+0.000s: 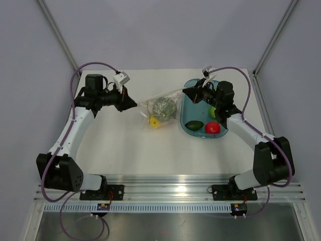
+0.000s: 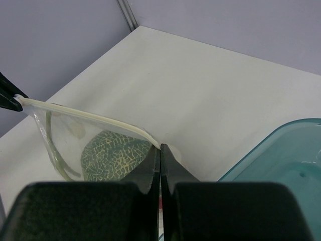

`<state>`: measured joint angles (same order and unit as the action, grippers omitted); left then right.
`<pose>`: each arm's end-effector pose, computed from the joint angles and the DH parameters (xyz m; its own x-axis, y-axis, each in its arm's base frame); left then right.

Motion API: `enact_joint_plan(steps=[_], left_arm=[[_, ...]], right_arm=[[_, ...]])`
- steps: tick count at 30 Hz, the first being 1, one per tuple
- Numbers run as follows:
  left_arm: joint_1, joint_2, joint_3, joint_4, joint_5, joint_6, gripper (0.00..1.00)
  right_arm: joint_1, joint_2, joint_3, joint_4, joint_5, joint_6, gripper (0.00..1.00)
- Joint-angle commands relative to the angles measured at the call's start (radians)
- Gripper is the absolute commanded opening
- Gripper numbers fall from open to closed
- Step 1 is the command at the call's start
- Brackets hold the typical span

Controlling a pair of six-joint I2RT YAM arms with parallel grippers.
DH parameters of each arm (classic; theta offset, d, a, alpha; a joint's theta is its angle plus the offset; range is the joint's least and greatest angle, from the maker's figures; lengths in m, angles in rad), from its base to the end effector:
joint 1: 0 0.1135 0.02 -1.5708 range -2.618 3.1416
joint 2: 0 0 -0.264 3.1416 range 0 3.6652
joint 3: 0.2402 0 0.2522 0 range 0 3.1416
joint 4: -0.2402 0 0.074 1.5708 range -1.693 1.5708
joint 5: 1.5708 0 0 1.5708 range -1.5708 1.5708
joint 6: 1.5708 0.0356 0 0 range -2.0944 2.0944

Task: Place the food in the zip-top bag and seal the zipper
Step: Zip the zipper food storage bag at the center of the board, then place the zipper food storage bag at the center of the board.

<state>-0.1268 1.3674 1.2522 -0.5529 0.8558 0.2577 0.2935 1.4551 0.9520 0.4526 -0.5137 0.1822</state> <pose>0.2876 -0.0638 0.3432 -0.4232 0.2224 -0.8783 0.8054 0.5364 -0.2523 0.3184 0.1145 0.3049 -0.1783 0.1110 -0.9777 -0.7010 0.6829 0.2054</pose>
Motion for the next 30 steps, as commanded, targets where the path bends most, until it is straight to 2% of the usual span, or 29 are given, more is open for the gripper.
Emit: enact_joint_plan(steps=[1,8,12,18,21,25,30], left_arm=[[0.058,-0.042,-0.019,0.059,-0.035,-0.038,0.0],[0.125,-0.048,-0.028,0.106,-0.047,-0.103,0.0],[0.2,-0.031,-0.005,0.131,-0.026,-0.153,0.0],[0.222,-0.015,0.029,0.292,-0.037,-0.305,0.0],[0.222,0.053,0.124,0.323,-0.05,-0.359,0.0],[0.223,0.166,0.265,0.291,-0.064,-0.356,0.0],[0.246,0.259,0.421,0.268,-0.054,-0.345,0.0]], right_arm=[[-0.039,0.014,0.059,0.106,0.084,0.019,0.0],[-0.039,0.051,0.122,0.112,0.078,0.039,0.0],[-0.039,0.079,0.168,0.115,0.066,0.049,0.0],[-0.039,0.194,0.284,0.144,-0.023,0.086,0.0],[-0.039,0.258,0.384,0.147,-0.069,0.111,0.0],[-0.039,0.394,0.557,0.163,-0.153,0.148,0.0],[-0.037,0.542,0.737,0.166,-0.16,0.169,0.0]])
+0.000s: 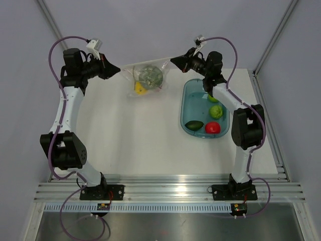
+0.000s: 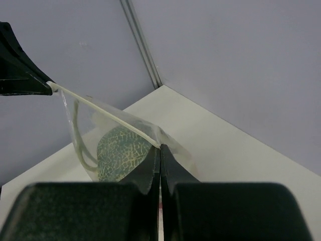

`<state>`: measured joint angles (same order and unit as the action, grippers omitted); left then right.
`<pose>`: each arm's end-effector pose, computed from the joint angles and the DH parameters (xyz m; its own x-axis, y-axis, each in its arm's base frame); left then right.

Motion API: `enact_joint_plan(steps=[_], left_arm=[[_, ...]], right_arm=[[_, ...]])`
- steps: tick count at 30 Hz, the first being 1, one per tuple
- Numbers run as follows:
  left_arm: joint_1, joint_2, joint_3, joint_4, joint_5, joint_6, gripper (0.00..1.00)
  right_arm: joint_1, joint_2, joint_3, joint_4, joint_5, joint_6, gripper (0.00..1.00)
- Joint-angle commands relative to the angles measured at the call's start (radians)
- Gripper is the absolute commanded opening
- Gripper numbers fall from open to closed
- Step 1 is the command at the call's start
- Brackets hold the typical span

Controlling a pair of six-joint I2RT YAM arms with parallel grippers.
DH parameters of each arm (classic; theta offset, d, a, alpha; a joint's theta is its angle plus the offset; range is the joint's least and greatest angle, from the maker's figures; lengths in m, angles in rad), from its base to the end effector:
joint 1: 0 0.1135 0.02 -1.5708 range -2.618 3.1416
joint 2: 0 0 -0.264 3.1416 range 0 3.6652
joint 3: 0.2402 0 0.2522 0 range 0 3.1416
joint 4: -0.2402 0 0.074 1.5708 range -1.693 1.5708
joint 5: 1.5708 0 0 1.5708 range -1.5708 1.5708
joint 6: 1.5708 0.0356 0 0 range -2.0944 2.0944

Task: Place the food in the zip-top bag and seal the zipper
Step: Place the zipper food storage bag at the center of the board, then reset both arms

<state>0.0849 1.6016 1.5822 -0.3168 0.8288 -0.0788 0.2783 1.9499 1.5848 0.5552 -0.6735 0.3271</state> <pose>0.3677 0.0050 0.4003 -0.3778 -0.0855 -0.9219 0.6082 0.7279 -0.3167 0.4438 0.1499 0.3466 -0.0862 0.2366 -0.9678 -0.8194 0.5357 0.2039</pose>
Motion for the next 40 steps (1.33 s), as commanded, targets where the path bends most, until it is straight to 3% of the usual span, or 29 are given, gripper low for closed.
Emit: enact_joint_plan(steps=[1,3,6,7,8,9,10,11,12,14,18,21,22,25,28,34,40], left_arm=[[0.038,0.029,0.107,0.041,-0.019,-0.019,0.0],[0.052,0.024,0.095,0.089,-0.014,-0.038,0.0],[0.053,-0.008,-0.003,0.137,-0.002,-0.067,0.0],[0.053,-0.025,-0.06,0.128,0.003,-0.078,0.06],[0.053,-0.044,-0.108,0.122,0.001,-0.09,0.26],[0.053,-0.098,-0.154,0.102,-0.01,-0.105,0.44],[0.052,-0.132,-0.203,0.098,0.012,-0.137,0.5],[0.052,-0.169,-0.325,0.097,0.035,-0.15,0.56],[0.052,-0.265,-0.379,0.105,0.03,-0.177,0.66],[0.052,-0.371,-0.499,0.105,-0.029,-0.19,0.99],[0.052,-0.563,-0.519,-0.009,-0.253,-0.199,0.99],[0.047,-0.626,-0.49,-0.138,-0.316,-0.22,0.99],[0.032,-0.643,-0.487,-0.192,-0.362,-0.222,0.99],[-0.011,-0.663,-0.47,-0.275,-0.448,-0.184,0.99],[-0.056,-0.704,-0.504,-0.334,-0.497,-0.154,0.99],[-0.056,-0.781,-0.57,-0.312,-0.499,-0.157,0.99],[-0.057,-0.844,-0.585,-0.278,-0.516,-0.168,0.99]], right_arm=[[-0.022,0.053,0.13,0.045,-0.001,0.027,0.0],[-0.019,0.041,0.113,0.037,-0.017,0.021,0.0],[-0.002,-0.037,-0.094,0.069,-0.005,-0.04,0.0],[0.013,-0.06,-0.144,0.068,0.0,-0.081,0.05],[0.019,-0.086,-0.19,0.06,0.018,-0.095,0.17],[0.03,-0.141,-0.236,0.055,0.028,-0.105,0.54],[0.039,-0.173,-0.334,0.054,0.044,-0.112,0.68],[0.068,-0.21,-0.383,0.048,0.092,-0.129,0.91],[0.084,-0.286,-0.473,0.039,0.127,-0.176,0.99],[0.11,-0.363,-0.535,-0.03,0.226,-0.206,0.99],[0.113,-0.569,-0.586,-0.219,0.399,-0.174,0.99],[0.114,-0.664,-0.496,-0.482,0.64,-0.067,0.99],[0.114,-0.674,-0.45,-0.691,0.796,-0.03,0.99],[0.113,-0.695,-0.303,-1.025,0.931,0.026,0.99],[0.114,-0.73,-0.246,-1.235,1.057,0.079,0.99],[0.113,-0.818,-0.313,-1.397,1.072,0.127,0.99],[0.113,-0.913,-0.448,-1.364,1.025,0.138,1.0]])
